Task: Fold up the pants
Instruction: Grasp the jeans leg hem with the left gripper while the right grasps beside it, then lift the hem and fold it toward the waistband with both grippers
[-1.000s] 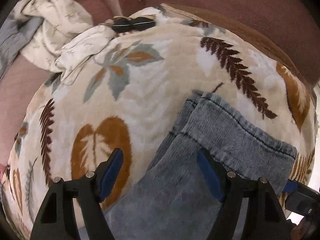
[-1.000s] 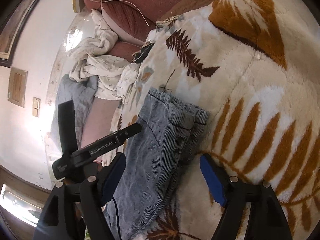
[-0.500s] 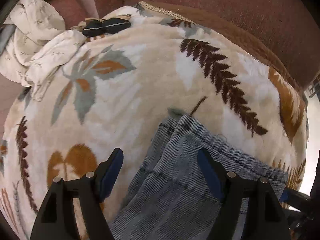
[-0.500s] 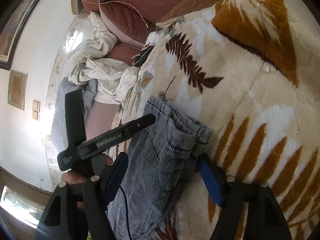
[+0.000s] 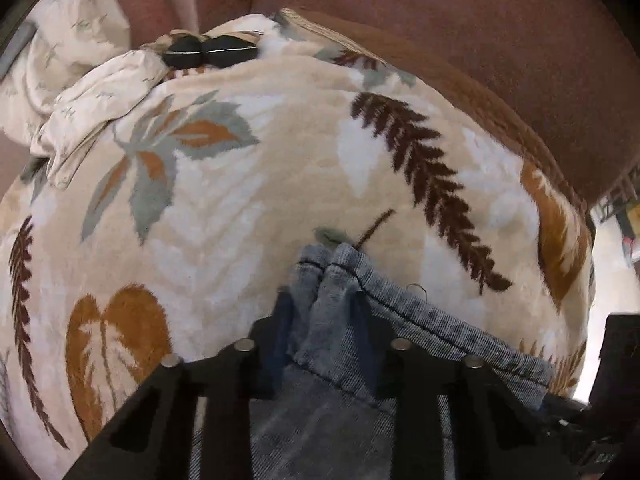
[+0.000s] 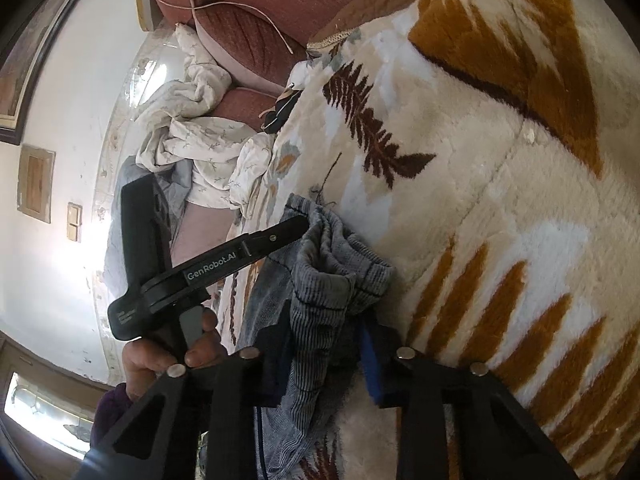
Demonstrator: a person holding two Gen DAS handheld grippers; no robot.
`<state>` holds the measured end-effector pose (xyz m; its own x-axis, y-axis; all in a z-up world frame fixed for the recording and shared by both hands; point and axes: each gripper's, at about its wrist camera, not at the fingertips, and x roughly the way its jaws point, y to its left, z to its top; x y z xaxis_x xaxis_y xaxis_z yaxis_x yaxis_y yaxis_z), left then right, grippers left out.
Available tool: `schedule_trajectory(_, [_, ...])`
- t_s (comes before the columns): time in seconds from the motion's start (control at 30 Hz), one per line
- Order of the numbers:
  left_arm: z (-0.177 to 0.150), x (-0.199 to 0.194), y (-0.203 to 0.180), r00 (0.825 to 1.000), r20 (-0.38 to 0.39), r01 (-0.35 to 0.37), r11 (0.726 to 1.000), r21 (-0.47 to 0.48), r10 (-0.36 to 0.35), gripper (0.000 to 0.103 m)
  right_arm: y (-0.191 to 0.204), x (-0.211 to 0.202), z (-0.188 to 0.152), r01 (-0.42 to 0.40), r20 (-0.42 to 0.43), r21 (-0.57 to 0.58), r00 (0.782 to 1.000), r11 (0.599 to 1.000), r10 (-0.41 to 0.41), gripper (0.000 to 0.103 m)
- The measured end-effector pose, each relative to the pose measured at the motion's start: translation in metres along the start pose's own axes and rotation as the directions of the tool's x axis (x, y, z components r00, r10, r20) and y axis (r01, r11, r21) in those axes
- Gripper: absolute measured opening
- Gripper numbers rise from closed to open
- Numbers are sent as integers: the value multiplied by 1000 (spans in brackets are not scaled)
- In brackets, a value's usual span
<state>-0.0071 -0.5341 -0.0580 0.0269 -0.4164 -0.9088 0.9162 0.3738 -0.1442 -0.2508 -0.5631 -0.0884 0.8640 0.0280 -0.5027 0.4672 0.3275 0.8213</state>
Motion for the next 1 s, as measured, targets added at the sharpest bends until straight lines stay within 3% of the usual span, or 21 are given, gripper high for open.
schedule_trajectory(0.33, [-11,-31,12,996,82,37,997,-65,-31,14,17,-6,-5,-18,24,-69,1000,997,20,29])
schedule_trajectory(0.67, [-30,-82,32,976,205,104,986,-131,-75,14,68,-14,-27,-16,44,-260,999,966,29,29])
schedule_trajectory(0.87, [-63,-127,54,953,291,132,977,-170,-78,14,105,-16,-51,-2,36,-387,999,922,18,29])
schedule_trajectory(1.0, [-102,-152,78,944,326,134,966,-222,-56,13,126,-13,-76,-7,3,-467,1000,884,10,29])
